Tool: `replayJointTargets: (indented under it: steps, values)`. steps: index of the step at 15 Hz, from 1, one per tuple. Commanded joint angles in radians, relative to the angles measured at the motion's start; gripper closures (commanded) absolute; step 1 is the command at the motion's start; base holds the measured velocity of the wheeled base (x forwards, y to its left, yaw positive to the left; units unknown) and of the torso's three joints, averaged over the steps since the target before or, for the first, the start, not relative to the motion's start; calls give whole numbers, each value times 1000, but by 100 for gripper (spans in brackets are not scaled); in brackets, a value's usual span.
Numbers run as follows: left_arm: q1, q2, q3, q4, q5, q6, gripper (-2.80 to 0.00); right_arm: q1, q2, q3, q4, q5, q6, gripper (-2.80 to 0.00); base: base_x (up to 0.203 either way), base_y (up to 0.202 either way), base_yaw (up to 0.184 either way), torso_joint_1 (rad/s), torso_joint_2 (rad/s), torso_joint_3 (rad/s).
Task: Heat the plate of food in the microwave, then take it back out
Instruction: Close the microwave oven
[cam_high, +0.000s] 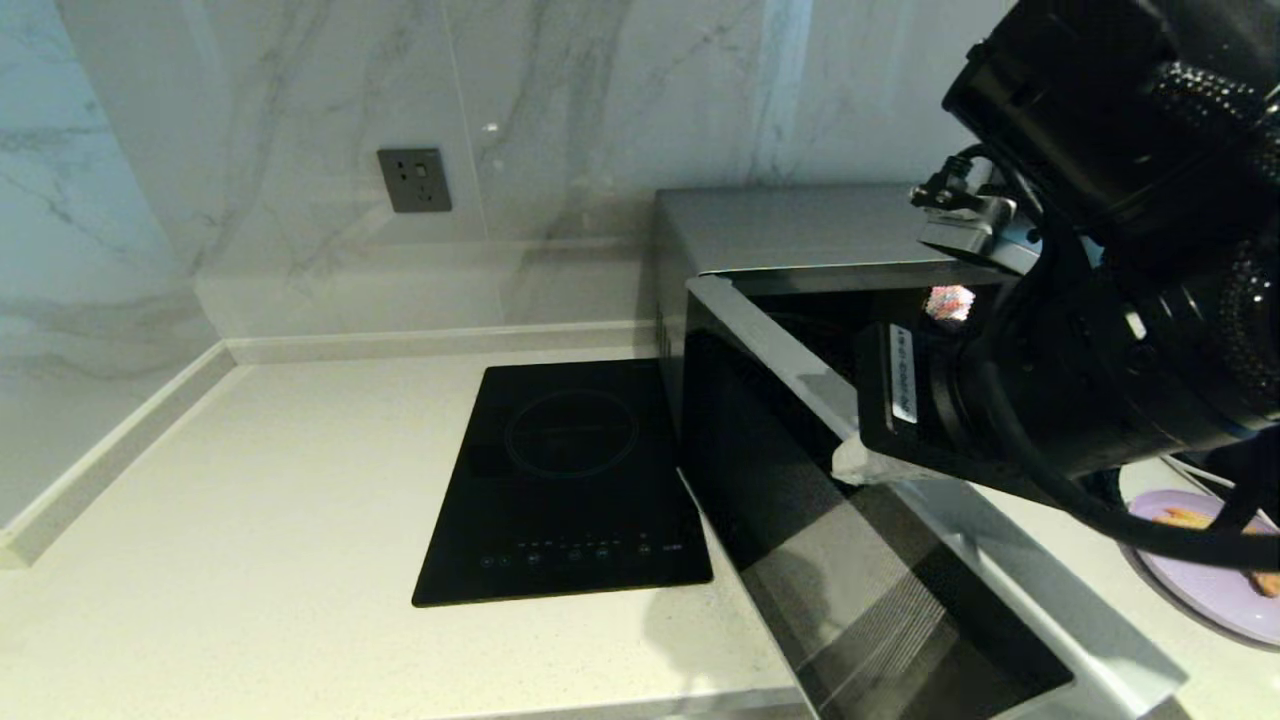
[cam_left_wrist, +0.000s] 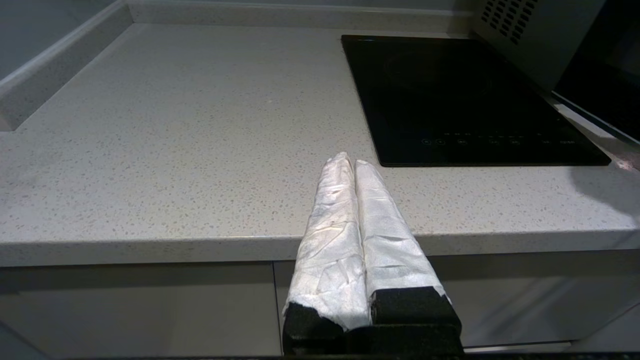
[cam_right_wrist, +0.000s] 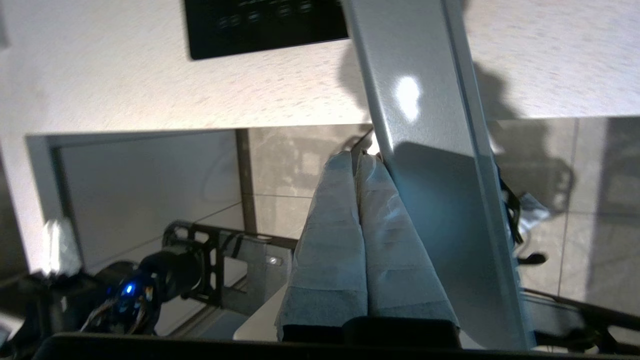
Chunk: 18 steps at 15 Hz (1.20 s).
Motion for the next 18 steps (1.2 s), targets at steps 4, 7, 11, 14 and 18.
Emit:
replayJointTargets:
  steps: [4,7,11,14,18]
  values:
    - [0,2,0,-1,0,-1,0,-50,-5,0,20,-4,9,0,0,0,0,0,0,0]
    - [0,2,0,-1,0,-1,0,-94,-1,2,37,-6,12,0,0,0,0,0,0,0]
    - [0,2,0,-1,0,-1,0,-213,31,3,58,-66,16,0,0,0,0,0,0,0]
    - [0,2,0,-1,0,-1,0,-289,32,3,59,-69,15,0,0,0,0,0,0,0]
    - [0,2,0,-1,0,-1,0,-383,36,3,46,-65,-4,0,0,0,0,0,0,0]
